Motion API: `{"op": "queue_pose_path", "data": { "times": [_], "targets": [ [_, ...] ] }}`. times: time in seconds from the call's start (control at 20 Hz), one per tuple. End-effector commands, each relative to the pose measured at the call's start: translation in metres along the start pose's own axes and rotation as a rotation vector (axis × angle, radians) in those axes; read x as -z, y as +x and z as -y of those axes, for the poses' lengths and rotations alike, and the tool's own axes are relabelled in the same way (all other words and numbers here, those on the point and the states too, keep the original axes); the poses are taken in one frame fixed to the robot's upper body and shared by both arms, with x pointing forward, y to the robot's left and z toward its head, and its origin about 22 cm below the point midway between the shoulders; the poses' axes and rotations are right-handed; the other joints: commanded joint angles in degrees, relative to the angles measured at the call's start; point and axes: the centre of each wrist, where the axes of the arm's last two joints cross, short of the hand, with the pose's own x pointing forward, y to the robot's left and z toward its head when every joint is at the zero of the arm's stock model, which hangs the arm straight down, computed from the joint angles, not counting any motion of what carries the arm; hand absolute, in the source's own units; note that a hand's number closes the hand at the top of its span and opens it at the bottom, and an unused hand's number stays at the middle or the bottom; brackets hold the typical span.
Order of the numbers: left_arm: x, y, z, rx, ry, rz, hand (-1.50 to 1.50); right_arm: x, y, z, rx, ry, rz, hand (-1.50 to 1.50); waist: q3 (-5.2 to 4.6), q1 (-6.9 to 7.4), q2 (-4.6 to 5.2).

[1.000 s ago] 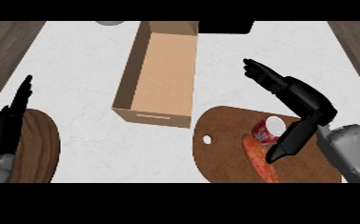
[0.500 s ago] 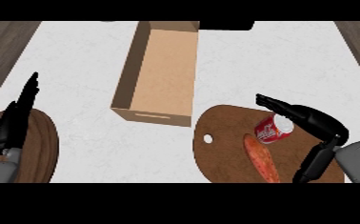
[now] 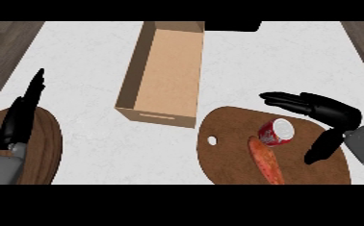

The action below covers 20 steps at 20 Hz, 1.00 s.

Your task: Pick the sweet potato from the cutting board and place it in the cardboard box

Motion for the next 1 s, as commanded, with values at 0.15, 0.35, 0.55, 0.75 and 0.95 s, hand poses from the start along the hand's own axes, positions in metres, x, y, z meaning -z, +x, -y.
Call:
{"op": "queue_pose_path", "data": {
  "times": [0.15, 0.35, 0.55, 0.75, 0.95],
  "targets": [
    [0.001, -0.004, 0.004, 0.017, 0.008, 0.001, 0.0, 0.034, 0.014, 0.031, -0.172, 0.339, 0.018, -1.5, -0.19, -0.36, -0.32],
    [0.004, -0.001, 0.004, 0.002, 0.02, -0.038, 0.0, 0.051, 0.016, 0.016, -0.229, 0.464, -0.017, -1.5, -0.2, -1.42, -0.56],
    [-0.007, 0.0, -0.008, 0.019, 0.001, 0.001, 0.0, 0.088, 0.017, -0.012, -0.238, 0.514, -0.031, -1.5, -0.2, -1.25, -0.73],
    [-0.006, 0.0, -0.006, 0.009, 0.031, -0.029, 0.0, 0.059, -0.005, -0.014, -0.286, 0.515, -0.061, -1.5, -0.18, -1.82, -0.63],
    [-0.014, -0.002, 0.002, 0.0, 0.015, -0.027, 0.0, 0.068, 0.0, -0.006, -0.277, 0.535, -0.059, -1.5, -0.19, -1.75, -0.67]
  ]
}}
